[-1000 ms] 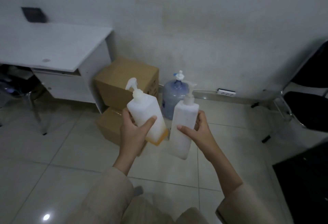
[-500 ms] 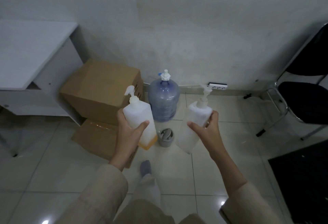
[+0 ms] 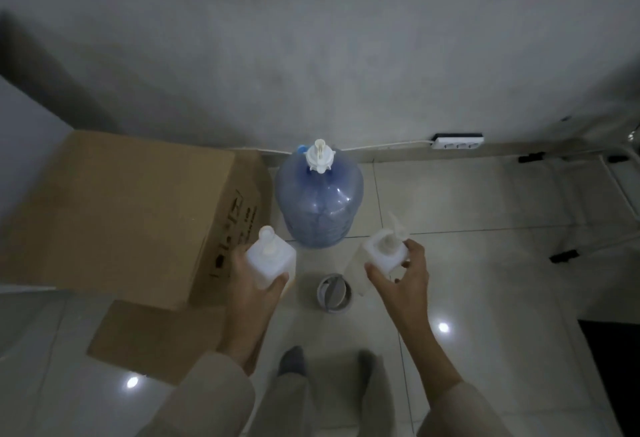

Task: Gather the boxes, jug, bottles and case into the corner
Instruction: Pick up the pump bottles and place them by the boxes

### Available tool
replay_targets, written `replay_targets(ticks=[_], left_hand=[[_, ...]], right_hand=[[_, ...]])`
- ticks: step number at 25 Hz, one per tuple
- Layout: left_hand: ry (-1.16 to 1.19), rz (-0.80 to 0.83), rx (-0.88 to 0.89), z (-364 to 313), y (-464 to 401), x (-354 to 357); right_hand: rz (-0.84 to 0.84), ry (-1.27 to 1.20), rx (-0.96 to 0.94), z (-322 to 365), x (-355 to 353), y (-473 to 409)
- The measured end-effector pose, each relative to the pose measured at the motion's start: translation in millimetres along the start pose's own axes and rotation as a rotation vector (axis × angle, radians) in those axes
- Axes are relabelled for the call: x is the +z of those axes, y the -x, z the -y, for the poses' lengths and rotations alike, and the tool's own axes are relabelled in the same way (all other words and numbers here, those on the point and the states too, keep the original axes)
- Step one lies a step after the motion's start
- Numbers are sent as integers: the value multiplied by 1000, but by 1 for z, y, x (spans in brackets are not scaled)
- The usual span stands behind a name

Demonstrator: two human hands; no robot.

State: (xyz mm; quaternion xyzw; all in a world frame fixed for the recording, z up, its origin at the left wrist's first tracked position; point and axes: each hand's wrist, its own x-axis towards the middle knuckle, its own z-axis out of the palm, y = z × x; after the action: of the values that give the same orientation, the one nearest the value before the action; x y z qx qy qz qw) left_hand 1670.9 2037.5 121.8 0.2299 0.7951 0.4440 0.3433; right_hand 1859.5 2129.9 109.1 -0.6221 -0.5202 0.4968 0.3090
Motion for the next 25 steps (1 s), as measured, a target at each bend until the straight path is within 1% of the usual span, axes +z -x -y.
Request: replay_targets(ticks=[3,6,10,13,15,17,20,23,25], left_hand=[[-87,-30,-51,59,-64,48],[-128,-83,-78,132,-117,94],[-176,-67,-179,221,-171,148],[-132,-61,-227,282,-198,179],[-100,-59,-214,320,-208,198],[-100,-55,-237,347,-213,212],[-84,-27,-302,371,-216,219],[-44,-1,-304,372,-216,216],[6,9,-340,358,-211,207]], right_hand=[[4,28,5,-68,41,-71],[118,81,22,-142,85,-130],[271,241,60,-246,136,-178],[369,361,62,-300,163,-204],[412,424,60,-325,177,-221],[451,483,66,-346,188,-234],[472,498,71,-366,198,-241],[485,486,48,-370,201,-237],[507,475,76,-359,197,-229]])
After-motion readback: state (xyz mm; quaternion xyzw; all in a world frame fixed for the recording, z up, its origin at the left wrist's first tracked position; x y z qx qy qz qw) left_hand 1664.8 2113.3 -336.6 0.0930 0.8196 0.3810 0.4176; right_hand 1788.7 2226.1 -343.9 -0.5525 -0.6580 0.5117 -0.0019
